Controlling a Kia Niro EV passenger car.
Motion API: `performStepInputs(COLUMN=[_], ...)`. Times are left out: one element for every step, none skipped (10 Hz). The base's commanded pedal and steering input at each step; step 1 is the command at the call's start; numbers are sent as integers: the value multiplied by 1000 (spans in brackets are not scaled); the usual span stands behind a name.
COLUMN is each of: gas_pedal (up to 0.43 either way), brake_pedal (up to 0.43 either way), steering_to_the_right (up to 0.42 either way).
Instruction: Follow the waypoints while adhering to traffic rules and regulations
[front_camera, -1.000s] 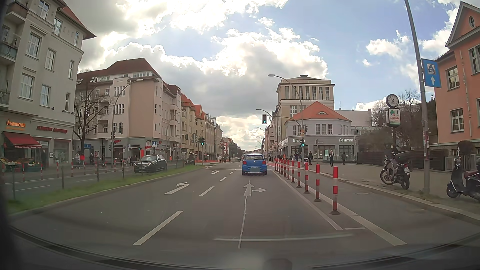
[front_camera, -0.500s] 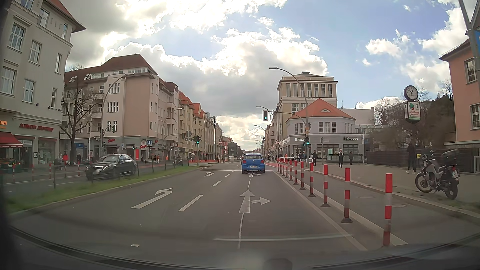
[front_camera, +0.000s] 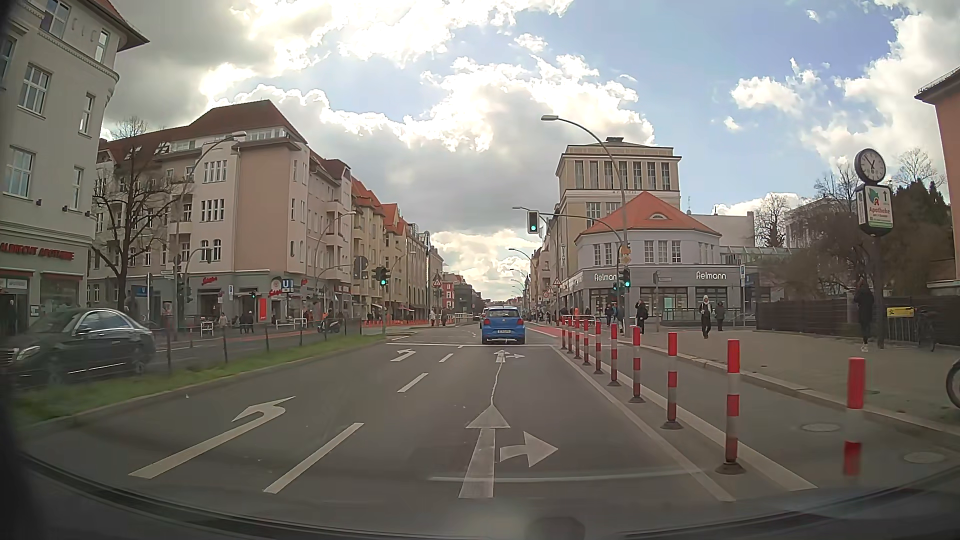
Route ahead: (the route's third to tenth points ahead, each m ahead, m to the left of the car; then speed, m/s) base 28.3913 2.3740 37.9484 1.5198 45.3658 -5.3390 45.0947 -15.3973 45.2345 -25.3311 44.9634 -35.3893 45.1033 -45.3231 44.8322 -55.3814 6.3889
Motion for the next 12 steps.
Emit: performStepInputs(gas_pedal=[20,20,20,20,20,20,20,20,20,20,20,0], brake_pedal=[30,30,30,30,30,30,30,30,30,30,30,30], steering_to_the_right=[-1,-1,-1,-1,-1,-1,-1,-1,-1,-1,-1,-1])
